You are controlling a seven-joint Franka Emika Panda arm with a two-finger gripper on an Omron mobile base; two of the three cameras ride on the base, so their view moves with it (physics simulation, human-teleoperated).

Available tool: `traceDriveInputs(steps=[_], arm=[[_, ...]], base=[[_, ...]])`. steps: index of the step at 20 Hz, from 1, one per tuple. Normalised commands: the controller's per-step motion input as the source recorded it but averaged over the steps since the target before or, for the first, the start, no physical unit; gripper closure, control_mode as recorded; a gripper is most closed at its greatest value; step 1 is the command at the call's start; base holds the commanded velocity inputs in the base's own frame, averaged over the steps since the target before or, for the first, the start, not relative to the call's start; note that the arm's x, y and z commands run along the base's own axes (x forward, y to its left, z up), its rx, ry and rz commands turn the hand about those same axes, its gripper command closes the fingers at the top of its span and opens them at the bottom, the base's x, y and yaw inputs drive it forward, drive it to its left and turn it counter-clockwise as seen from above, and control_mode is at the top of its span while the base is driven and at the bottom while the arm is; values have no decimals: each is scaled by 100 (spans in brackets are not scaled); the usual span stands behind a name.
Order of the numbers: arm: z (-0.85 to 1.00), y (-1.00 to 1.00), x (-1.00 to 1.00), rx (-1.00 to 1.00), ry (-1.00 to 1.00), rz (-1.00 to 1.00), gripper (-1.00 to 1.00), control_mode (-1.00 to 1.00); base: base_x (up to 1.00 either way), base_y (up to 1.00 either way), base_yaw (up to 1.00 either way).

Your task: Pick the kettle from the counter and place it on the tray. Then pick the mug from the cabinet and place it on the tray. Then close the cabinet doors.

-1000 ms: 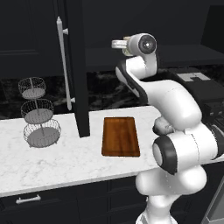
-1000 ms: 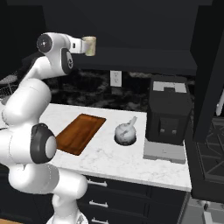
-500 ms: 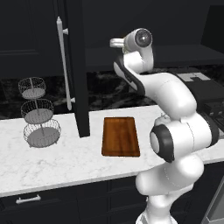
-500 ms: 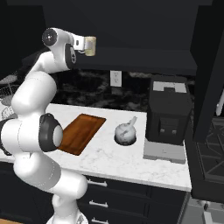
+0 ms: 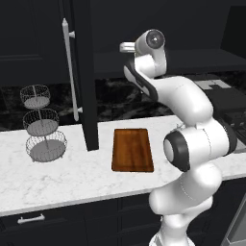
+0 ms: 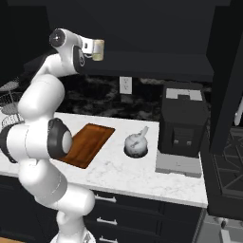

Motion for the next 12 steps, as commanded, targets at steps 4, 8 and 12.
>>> traceDriveInputs(steps=[4, 8, 12], arm=[[-4, 0, 20, 0, 4, 0, -100, -100], [-4, 0, 17, 0, 5, 0, -100, -100], [-5, 0, 15, 0, 6, 0, -100, -100]], base=[[0, 0, 0], [0, 0, 0], [0, 0, 0]])
